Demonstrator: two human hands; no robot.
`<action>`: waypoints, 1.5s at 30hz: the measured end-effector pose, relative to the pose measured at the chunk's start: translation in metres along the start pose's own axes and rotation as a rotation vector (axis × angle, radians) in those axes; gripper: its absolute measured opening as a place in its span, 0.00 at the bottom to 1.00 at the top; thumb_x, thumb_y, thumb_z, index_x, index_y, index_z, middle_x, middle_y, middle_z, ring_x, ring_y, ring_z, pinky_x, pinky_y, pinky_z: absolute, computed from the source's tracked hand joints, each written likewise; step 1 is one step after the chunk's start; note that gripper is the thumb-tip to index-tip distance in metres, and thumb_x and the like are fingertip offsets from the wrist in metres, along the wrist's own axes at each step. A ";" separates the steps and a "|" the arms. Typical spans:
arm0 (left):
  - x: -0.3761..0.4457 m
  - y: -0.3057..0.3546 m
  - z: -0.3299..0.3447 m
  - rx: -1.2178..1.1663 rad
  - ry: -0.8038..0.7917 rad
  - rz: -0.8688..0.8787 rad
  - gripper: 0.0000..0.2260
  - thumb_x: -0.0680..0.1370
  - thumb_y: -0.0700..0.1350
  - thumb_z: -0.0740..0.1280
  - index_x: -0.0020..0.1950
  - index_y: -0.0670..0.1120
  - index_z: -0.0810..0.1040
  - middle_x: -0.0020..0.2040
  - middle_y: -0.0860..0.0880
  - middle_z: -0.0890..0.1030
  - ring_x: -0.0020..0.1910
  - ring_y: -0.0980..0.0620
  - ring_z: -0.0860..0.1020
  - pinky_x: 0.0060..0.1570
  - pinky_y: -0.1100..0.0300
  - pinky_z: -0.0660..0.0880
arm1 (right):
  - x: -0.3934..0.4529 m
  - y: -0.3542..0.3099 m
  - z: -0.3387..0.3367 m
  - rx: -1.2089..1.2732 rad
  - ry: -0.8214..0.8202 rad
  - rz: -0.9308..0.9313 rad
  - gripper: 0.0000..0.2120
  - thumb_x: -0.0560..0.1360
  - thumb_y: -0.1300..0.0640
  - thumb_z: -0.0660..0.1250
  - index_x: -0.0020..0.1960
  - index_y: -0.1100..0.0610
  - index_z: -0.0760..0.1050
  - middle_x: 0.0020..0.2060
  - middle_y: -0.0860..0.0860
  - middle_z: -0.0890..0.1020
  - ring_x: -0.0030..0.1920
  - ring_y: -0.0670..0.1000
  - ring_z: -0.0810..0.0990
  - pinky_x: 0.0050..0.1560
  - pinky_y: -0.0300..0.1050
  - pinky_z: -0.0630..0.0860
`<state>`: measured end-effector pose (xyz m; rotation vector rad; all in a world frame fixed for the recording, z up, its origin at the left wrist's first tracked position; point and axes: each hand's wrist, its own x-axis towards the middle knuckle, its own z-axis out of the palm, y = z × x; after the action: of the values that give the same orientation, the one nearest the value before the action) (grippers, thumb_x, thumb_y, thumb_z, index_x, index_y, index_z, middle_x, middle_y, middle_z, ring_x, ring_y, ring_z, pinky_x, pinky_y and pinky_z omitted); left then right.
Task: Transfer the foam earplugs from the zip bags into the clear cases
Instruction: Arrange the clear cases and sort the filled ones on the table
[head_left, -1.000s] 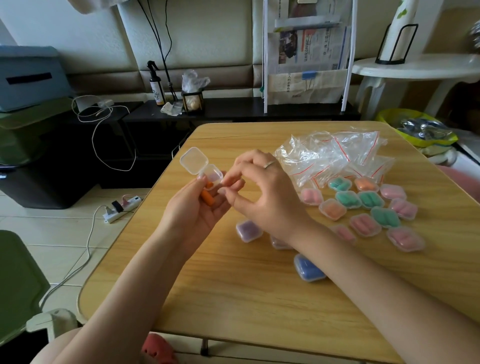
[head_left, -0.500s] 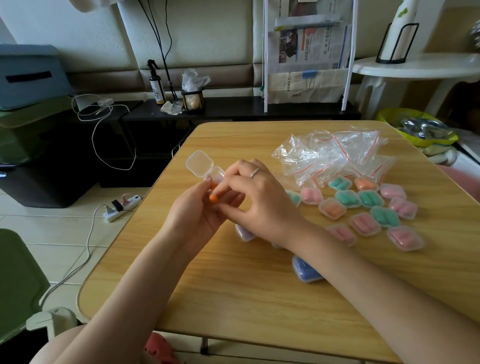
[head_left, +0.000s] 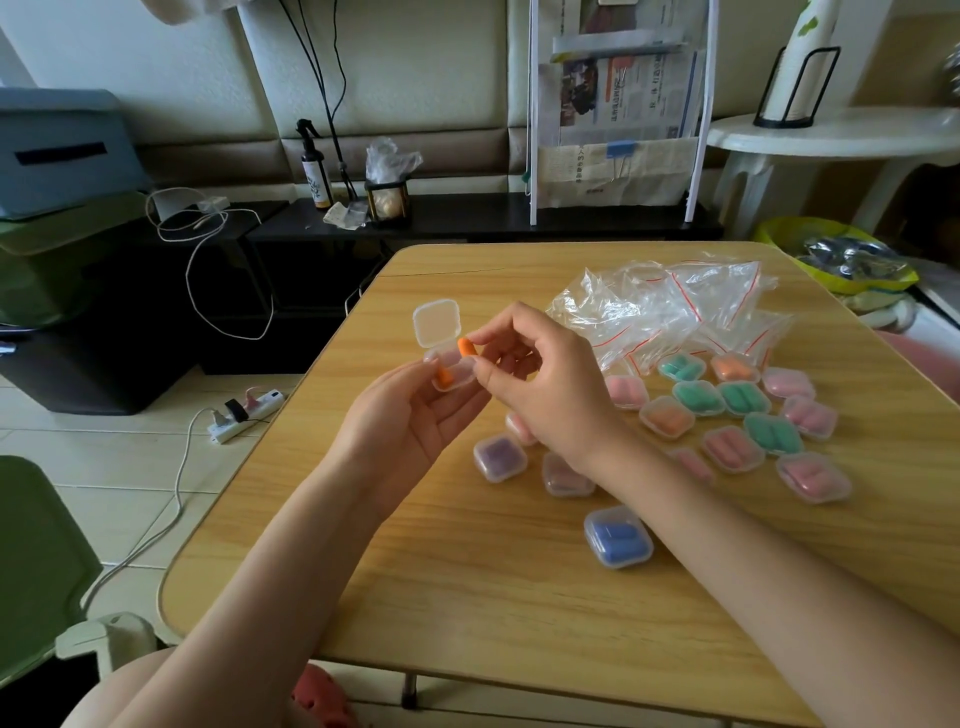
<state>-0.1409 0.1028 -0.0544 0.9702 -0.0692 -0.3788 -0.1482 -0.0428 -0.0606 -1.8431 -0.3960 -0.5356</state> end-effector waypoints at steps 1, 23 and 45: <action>0.000 0.000 0.000 0.013 -0.008 -0.003 0.14 0.82 0.39 0.54 0.59 0.33 0.75 0.56 0.37 0.81 0.56 0.44 0.81 0.56 0.55 0.77 | 0.000 0.001 0.000 -0.018 0.001 0.002 0.05 0.72 0.63 0.72 0.47 0.59 0.78 0.34 0.48 0.79 0.33 0.41 0.74 0.37 0.33 0.72; -0.005 -0.003 0.009 0.019 -0.020 -0.109 0.14 0.81 0.43 0.59 0.56 0.32 0.75 0.50 0.37 0.83 0.50 0.46 0.83 0.48 0.59 0.80 | 0.004 0.003 0.002 -0.052 0.131 -0.017 0.11 0.80 0.54 0.60 0.60 0.53 0.77 0.49 0.45 0.79 0.46 0.43 0.75 0.45 0.32 0.70; -0.011 0.007 0.008 -0.187 -0.049 -0.173 0.24 0.70 0.40 0.58 0.64 0.30 0.70 0.59 0.34 0.74 0.52 0.43 0.78 0.58 0.52 0.76 | 0.000 -0.003 0.000 0.137 -0.118 0.100 0.15 0.79 0.57 0.63 0.65 0.51 0.74 0.51 0.44 0.78 0.44 0.39 0.76 0.36 0.27 0.71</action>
<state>-0.1510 0.1039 -0.0433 0.7842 0.0061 -0.5584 -0.1494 -0.0417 -0.0583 -1.7564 -0.4070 -0.3246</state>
